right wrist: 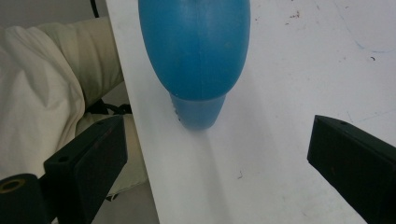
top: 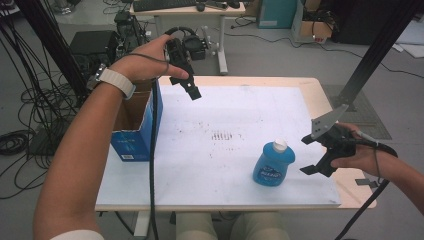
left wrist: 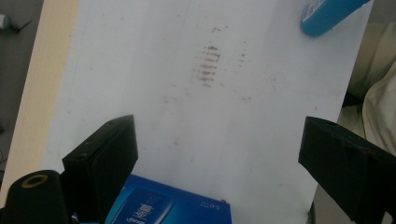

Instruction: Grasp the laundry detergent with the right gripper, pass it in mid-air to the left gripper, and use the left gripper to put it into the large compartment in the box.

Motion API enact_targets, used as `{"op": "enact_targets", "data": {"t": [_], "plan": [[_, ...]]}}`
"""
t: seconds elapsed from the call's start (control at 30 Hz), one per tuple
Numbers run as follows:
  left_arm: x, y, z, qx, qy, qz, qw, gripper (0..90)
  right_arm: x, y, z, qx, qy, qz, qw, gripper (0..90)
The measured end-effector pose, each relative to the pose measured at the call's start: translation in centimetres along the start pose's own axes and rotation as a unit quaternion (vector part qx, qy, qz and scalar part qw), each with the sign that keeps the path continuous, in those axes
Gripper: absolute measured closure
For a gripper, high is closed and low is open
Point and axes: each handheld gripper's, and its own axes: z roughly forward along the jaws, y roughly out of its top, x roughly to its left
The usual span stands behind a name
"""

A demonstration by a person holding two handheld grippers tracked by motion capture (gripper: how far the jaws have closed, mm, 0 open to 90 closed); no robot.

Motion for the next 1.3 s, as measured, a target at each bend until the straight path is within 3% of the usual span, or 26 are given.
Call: {"op": "enact_targets", "data": {"t": [0.3,1.3], "plan": [[0.1,-0.1,0.1,0.002,0.000,-0.001,1.0000,12.0,0.3,-0.4,0.6,0.004,0.005,0.020,0.9998,4.8],[0.0,0.0,0.2,-0.001,0.002,-0.002,1.0000,12.1,0.1,-2.8,2.7,-0.059,-0.003,0.028,0.9979,4.6]]}}
